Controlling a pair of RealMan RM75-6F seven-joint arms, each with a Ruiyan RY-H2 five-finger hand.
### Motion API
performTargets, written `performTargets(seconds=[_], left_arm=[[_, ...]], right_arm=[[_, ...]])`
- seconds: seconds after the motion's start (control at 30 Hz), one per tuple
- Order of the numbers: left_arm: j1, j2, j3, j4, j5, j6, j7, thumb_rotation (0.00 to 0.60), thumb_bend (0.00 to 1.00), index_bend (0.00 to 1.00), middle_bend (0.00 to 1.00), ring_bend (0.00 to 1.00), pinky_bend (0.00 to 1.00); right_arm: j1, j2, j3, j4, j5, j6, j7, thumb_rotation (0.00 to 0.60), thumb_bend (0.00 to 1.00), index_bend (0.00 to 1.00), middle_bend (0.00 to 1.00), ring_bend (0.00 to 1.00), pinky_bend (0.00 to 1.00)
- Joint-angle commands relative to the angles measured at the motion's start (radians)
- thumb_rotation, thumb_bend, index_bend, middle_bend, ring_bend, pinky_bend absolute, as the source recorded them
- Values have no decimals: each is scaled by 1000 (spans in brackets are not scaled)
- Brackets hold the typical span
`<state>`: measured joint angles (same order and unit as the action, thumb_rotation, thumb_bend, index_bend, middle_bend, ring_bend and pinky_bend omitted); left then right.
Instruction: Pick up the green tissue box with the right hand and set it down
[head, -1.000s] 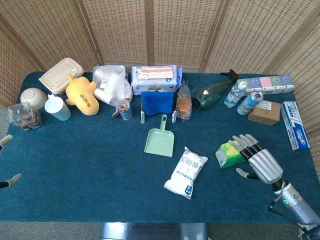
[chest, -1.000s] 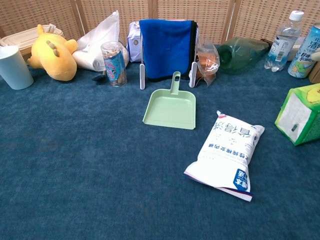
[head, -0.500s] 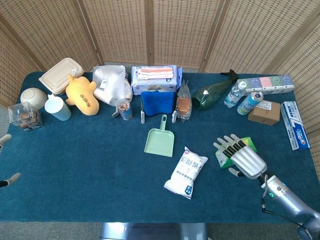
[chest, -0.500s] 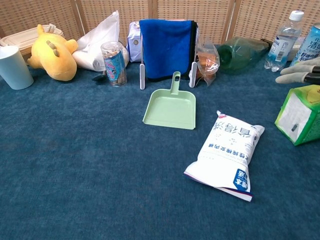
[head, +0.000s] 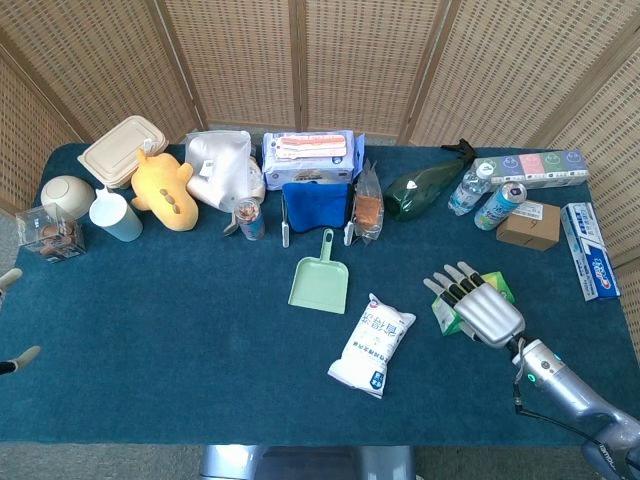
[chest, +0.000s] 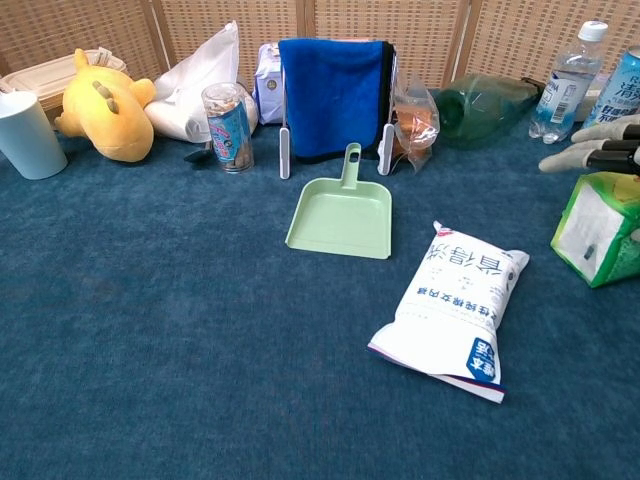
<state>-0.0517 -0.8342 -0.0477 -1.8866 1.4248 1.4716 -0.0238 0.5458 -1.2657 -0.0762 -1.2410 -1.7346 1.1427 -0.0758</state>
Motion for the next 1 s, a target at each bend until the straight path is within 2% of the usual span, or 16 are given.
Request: performTargets(seconds=[0.03,0.17,0.27,0.43,0.6,0.73,1.0], left_arm=[[0,0,-1,1,-2,0,-1,600,104,113,0,0,0],[-1,0,0,1,-1,-3,1,600,105,113,0,0,0],[-1,-1,1,-1,1,-2,3,600,105,113,0,0,0],[0,-1,2,-3,2,-1,5,600,105,113,0,0,0],[-1,-2,3,-4,3,-3,8,600,104,113,0,0,0],[-2,-4,4,-6,3,-6,14,600,104,113,0,0,0],[-1,-4,6,-11,5,-4,18,600,104,113,0,0,0]], right_arm=[[-4,-15,-5,18,-15,24,25,600,426,251,265,76,173],[-14,-34,-11,54,-51,90,76,600,501,400,382,174,272],[-23,-44,-14,70,-65,132,127,600,523,458,428,217,316],[-36,-53,-11,84,-70,183,189,600,520,486,447,237,366],[-57,-78,0,110,-84,280,281,600,515,502,460,251,419],[-78,-113,19,125,-71,359,410,600,520,504,462,251,429],[-100,-131,49,68,-7,398,639,600,518,505,462,252,429]])
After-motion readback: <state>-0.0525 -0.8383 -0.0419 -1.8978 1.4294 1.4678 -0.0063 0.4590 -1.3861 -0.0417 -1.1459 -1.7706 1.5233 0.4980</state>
